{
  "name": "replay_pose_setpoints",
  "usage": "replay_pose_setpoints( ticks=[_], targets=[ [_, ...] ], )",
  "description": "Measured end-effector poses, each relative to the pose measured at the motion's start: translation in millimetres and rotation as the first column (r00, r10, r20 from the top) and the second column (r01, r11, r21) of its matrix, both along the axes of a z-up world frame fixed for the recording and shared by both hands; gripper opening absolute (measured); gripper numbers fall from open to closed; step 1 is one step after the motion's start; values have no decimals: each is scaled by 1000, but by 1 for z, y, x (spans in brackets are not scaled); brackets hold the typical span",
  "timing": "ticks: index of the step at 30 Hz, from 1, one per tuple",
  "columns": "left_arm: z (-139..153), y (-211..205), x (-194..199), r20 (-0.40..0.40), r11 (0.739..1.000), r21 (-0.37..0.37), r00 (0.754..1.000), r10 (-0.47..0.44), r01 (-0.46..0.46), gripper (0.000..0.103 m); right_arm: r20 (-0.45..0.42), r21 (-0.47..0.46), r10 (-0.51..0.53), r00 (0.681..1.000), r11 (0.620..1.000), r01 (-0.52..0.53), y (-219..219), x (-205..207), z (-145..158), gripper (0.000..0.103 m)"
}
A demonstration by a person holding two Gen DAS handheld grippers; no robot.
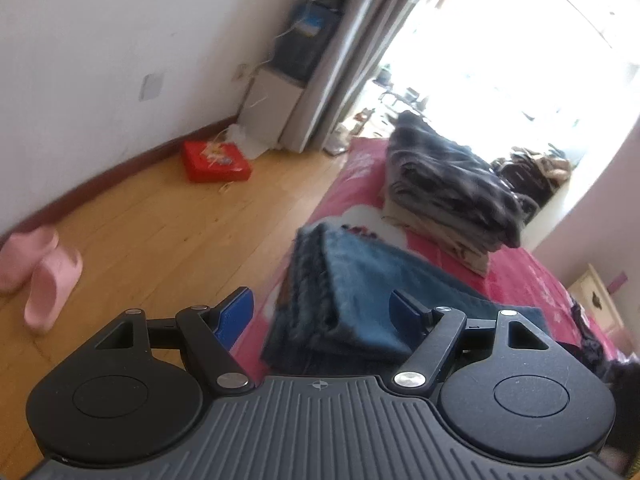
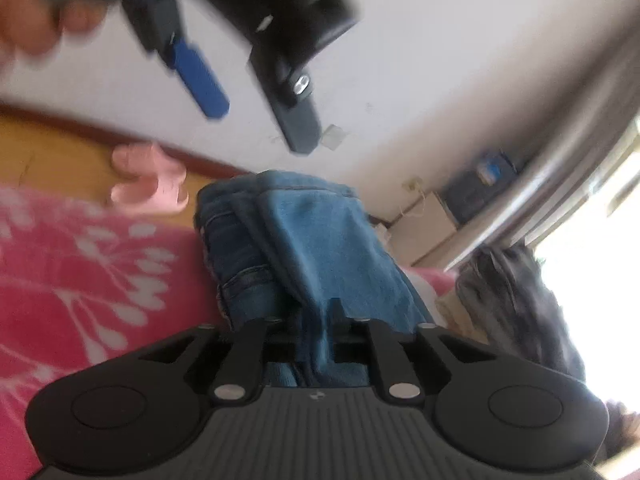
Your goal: Fold clothes
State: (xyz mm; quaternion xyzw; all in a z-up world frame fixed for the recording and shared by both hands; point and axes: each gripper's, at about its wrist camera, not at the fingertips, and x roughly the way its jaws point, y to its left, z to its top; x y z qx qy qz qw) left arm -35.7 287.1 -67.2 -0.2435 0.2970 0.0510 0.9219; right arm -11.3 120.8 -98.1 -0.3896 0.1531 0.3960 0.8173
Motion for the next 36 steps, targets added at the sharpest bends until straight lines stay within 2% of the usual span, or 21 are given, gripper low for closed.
replay_pose_setpoints(
  ticks=[3,6,7,11,13,15,17,18,20,23,24,25,26,28,30,32,33,35,36],
  targets=[
    [0,-11,18,-15,996,87,999,-32,33,75,-169,150,-103,980,980,129,-37,18,25,30],
    [-14,-18,30,-80,986,157,996,-42,54,74,-292,248,-238,926,917,313,-90,39,42,30],
    [-20,-20,32,-108,980,188,993,-39,59,74,-326,276,-291,900,881,384,-111,47,47,30],
    [-32,-16,30,-149,980,192,988,-30,58,75,-478,370,-403,781,714,595,-194,86,47,30],
    [-34,-13,30,-156,983,173,987,-26,54,76,-540,351,-434,721,662,662,-228,102,31,30],
    [-35,-11,31,-162,986,161,987,-26,52,77,-595,294,-477,647,620,728,-261,116,8,28],
    [-35,-11,31,-167,985,162,986,-28,56,77,-676,282,-468,570,550,786,-294,128,-7,23],
    [-35,-11,32,-170,985,163,985,-29,58,77,-731,306,-421,537,502,809,-310,131,-8,23],
    [-35,-12,33,-175,985,163,984,-29,58,77,-785,333,-381,489,406,851,-334,134,-1,28],
    [-36,-11,36,-182,987,154,983,-20,49,77,-802,373,-350,484,339,863,-349,146,5,30],
    [-37,-12,36,-183,987,155,983,-17,46,77,-798,390,-341,497,338,857,-349,151,8,30],
    [-37,-13,36,-184,986,158,983,-15,44,77,-783,405,-338,522,359,841,-345,156,13,30],
    [-37,-13,36,-185,986,161,983,-13,43,77,-763,418,-337,552,394,818,-337,161,16,30],
    [-37,-14,37,-187,985,165,982,-11,42,77,-714,431,-331,617,487,760,-316,171,22,30],
    [-37,-14,37,-190,985,165,982,-9,41,77,-680,386,-353,643,573,723,-290,186,15,26],
    [-37,-14,37,-192,985,167,981,-13,46,78,-628,265,-459,628,633,727,-270,207,-4,15],
    [-37,-14,38,-193,985,168,981,-15,48,78,-630,240,-479,612,629,739,-268,214,-8,7],
    [-37,-14,38,-194,983,177,981,-17,52,78,-668,233,-477,570,594,770,-273,226,-12,7],
    [-37,-14,38,-195,982,179,981,-17,53,78,-676,244,-469,569,586,773,-275,227,-9,7]
  ],
)
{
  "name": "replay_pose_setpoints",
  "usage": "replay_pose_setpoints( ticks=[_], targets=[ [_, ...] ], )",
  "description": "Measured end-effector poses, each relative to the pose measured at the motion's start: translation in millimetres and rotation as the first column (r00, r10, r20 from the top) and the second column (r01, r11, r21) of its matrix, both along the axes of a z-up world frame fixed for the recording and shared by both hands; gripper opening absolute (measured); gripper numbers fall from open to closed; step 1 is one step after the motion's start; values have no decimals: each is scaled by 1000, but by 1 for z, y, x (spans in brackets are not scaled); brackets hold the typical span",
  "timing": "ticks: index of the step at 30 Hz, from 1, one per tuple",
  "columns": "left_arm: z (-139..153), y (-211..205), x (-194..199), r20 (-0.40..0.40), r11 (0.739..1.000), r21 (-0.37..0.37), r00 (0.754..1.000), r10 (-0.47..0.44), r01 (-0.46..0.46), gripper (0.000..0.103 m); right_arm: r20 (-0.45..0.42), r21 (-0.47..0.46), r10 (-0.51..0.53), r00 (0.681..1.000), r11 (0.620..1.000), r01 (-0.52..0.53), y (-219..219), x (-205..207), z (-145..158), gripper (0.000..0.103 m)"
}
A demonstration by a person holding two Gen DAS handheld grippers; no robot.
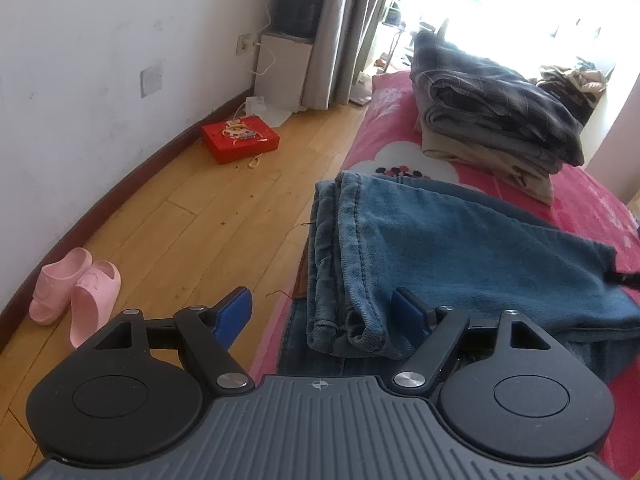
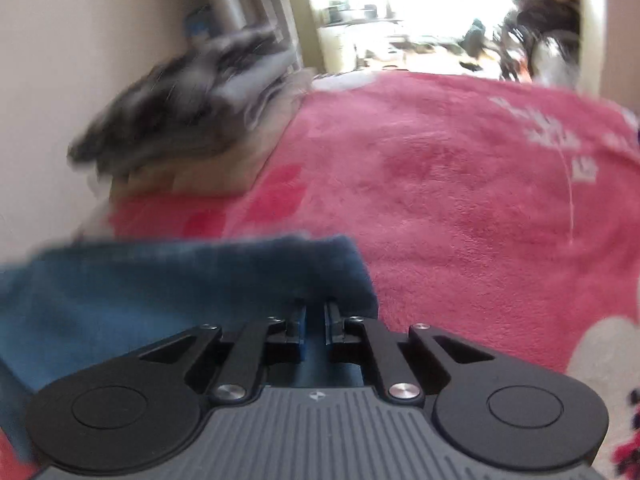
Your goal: Fold clothes
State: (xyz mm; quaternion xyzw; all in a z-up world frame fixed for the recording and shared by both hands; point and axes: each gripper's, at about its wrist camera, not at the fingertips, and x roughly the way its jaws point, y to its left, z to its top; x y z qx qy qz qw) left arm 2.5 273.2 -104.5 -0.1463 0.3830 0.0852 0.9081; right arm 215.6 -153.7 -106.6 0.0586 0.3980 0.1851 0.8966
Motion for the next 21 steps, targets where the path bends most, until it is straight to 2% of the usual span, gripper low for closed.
replay_pose_setpoints(
  ticks=[1,4,6,7,9,11,12,13,14,15,16,19,20,21],
  targets=[
    [0,1,0,-1,1000,-3,1000,1,-1,78,12,17,1,1000,1000,-1,-1,-1,7,11],
    [-2,3,2,-4,1000,-17,1000,6,-6,78,27,95,21,999,995,-24,-4,2,17,11],
    [-3,4,3,-5,1000,-23,1000,10,-10,79,23,78,34,999,996,-36,0,13,14,11],
    [-4,4,3,-5,1000,-25,1000,11,-11,79,8,57,34,999,998,-34,3,21,8,7],
    [-4,4,4,-5,1000,-27,1000,12,-12,79,-27,9,-1,1000,1000,1,6,38,-6,5],
    [-4,4,4,-5,1000,-26,1000,10,-11,79,-40,17,-56,998,998,57,1,48,-9,2],
    [-4,4,4,-4,1000,-27,1000,10,-10,79,-41,22,-105,994,994,106,-4,52,-7,3],
    [-4,4,4,-4,1000,-27,1000,10,-10,79,-42,21,-147,988,989,148,-9,54,-5,10],
    [-4,4,4,-4,1000,-28,1000,9,-9,79,-42,18,-180,983,983,181,-13,55,-3,10],
    [-4,5,4,-3,1000,-29,1000,9,-9,79,-55,69,-183,982,980,187,-20,54,0,10],
    [-5,5,4,-3,1000,-30,1000,9,-9,79,-73,147,-170,983,973,179,-28,52,2,10],
    [-5,6,5,-2,999,-35,1000,9,-9,79,-134,283,-34,990,956,71,-39,41,1,12],
    [-6,6,5,-1,999,-40,1000,10,-10,79,-151,262,-7,988,964,47,-39,38,-3,13],
    [-6,6,5,0,999,-42,1000,10,-10,79,-165,200,-12,986,979,45,-40,34,-10,12]
  ],
)
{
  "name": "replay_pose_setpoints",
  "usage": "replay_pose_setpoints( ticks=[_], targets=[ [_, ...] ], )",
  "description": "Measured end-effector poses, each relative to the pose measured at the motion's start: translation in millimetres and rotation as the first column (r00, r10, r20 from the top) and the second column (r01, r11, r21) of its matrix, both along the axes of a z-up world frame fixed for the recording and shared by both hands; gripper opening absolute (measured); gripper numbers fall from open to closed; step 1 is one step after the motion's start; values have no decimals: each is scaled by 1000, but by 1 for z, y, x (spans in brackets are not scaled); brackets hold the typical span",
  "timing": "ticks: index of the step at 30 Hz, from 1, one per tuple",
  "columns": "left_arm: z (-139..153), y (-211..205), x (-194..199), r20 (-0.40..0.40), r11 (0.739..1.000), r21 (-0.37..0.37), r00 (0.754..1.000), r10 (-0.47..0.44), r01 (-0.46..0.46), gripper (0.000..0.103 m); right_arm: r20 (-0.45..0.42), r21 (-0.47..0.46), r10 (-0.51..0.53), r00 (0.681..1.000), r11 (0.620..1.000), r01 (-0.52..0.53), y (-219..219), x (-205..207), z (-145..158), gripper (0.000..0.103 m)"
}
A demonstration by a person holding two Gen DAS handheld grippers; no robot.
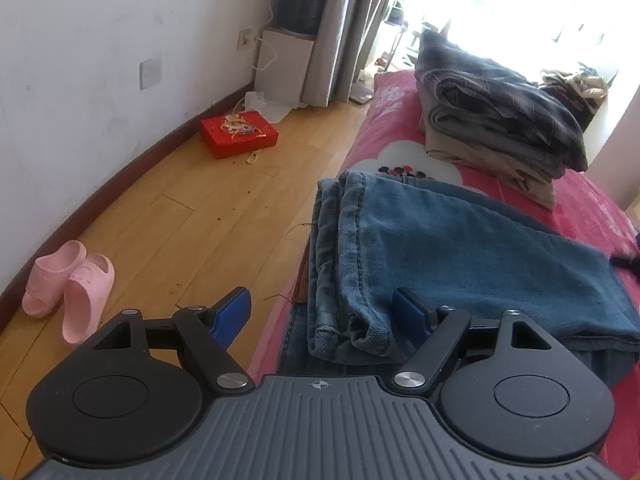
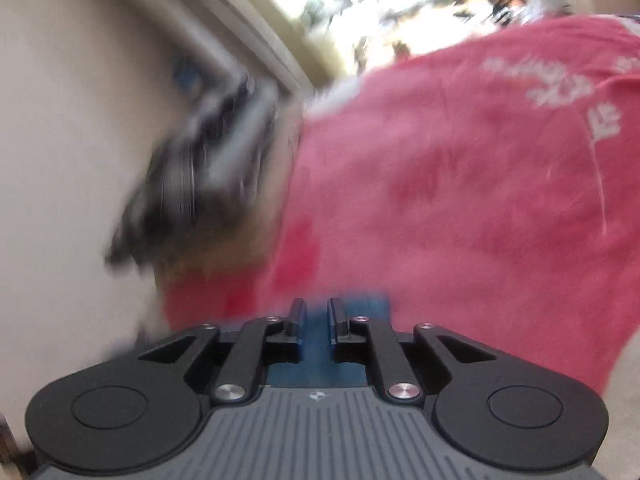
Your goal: Fold clothes
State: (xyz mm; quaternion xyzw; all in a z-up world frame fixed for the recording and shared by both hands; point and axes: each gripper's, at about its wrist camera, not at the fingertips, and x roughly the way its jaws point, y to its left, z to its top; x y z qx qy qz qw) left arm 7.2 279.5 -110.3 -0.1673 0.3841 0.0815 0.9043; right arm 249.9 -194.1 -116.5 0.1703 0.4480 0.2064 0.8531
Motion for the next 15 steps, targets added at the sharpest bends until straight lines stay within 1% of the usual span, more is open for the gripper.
replay_pose_setpoints(
  ticks=[1,2,3,4,5,6,7,8,9,10,12,15],
  targets=[
    [0,0,0,0,1000,0,1000,-1,1,79,-9,-43,-24,1000,999,23,-7,-2,-6,11],
    [0,0,0,1,1000,2,1000,-2,2,79,-17,-57,-70,997,996,69,-18,-4,-8,10],
    [0,0,0,1,1000,3,1000,-3,3,79,-26,-50,-134,991,990,133,-33,-5,-7,10],
    [0,1,0,1,1000,3,1000,-3,3,79,-27,-31,-202,979,979,201,-48,-9,-5,14],
    [0,1,0,2,1000,3,1000,-4,4,79,-41,-1,-227,973,974,228,-59,-14,-3,17],
    [-1,1,1,3,1000,2,1000,-3,3,79,-62,36,-231,971,972,233,-67,-20,-2,18],
    [-1,1,1,3,1000,0,1000,-1,1,79,-83,72,-233,969,968,239,-76,-26,-1,22],
    [-1,1,1,4,1000,-3,1000,1,-1,79,-117,103,-210,971,970,222,-78,-31,-3,26],
    [-2,1,1,4,1000,-5,1000,3,-3,79,-156,133,-172,973,972,194,-76,-35,-6,38],
    [-1,1,1,4,1000,-5,1000,3,-3,79,-194,164,-133,972,972,166,-75,-40,-9,43],
    [-1,1,1,5,1000,-2,1000,2,-2,79,-240,219,-73,968,967,127,-72,-46,-17,43],
    [-1,0,2,6,1000,3,1000,-1,1,79,-292,318,-22,956,941,119,-73,-46,-29,43]
  ],
)
